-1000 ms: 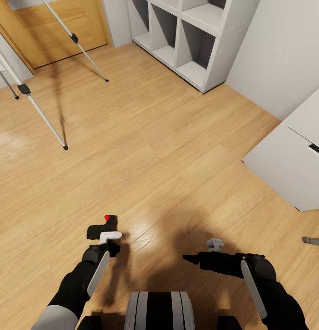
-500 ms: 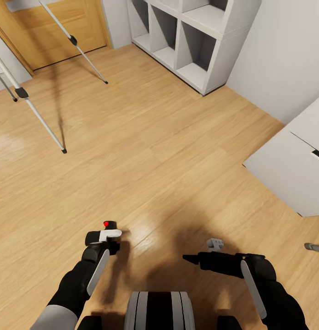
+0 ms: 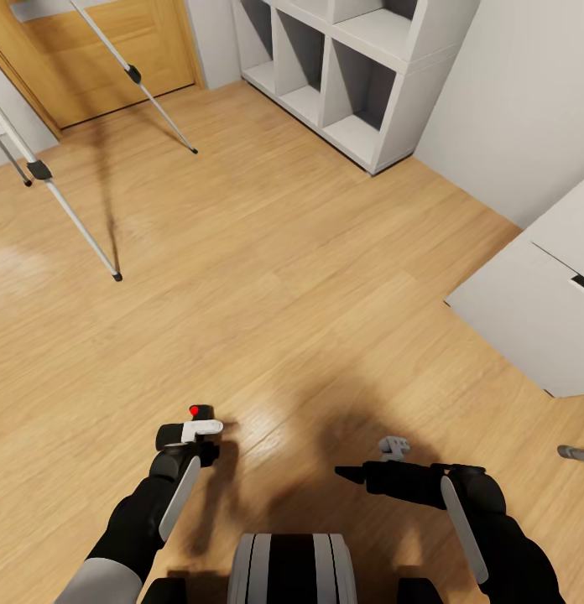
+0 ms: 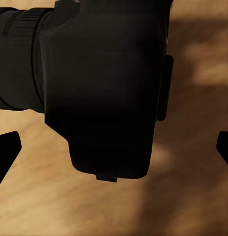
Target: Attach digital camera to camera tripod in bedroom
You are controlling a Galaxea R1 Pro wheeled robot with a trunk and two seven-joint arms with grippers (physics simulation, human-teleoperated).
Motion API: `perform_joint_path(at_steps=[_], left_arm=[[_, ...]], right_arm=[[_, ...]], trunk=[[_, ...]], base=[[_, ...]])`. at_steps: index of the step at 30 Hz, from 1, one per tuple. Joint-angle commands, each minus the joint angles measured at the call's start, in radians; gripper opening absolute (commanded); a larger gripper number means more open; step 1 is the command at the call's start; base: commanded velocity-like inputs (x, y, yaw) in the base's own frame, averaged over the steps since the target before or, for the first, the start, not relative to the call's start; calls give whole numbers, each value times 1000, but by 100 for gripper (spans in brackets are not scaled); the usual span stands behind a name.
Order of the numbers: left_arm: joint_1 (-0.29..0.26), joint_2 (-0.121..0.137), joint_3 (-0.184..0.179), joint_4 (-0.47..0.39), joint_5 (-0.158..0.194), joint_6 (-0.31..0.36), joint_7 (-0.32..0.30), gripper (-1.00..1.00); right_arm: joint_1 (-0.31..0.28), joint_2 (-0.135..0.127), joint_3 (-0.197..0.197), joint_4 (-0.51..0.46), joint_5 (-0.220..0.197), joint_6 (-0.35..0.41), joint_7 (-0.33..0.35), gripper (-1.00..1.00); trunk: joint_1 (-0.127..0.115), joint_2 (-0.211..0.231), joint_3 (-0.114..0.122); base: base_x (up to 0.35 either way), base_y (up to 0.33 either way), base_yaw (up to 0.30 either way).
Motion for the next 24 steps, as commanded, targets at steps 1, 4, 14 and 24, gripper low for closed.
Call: perform_joint_path(at_steps=[1,4,14,24], left_arm=[[0,1,-2,-1,11,3,10,100],[0,1,-1,-1,11,3,10,100],[0,3,3,99,12,-7,7,100],[0,3,4,127,10,-11,6,100]], right_arm=[[0,0,-1,0,-9,8,-4,100],[0,0,-1,0,-10,8,-4,100],[0,0,0,0,-10,8,-4,100],[0,0,0,0,-10,8,-4,100]], trunk=[[0,0,-1],[0,0,-1],[0,0,-1],[0,0,-1]], base=[[0,0,0],[0,0,0],[0,0,0],[0,0,0]])
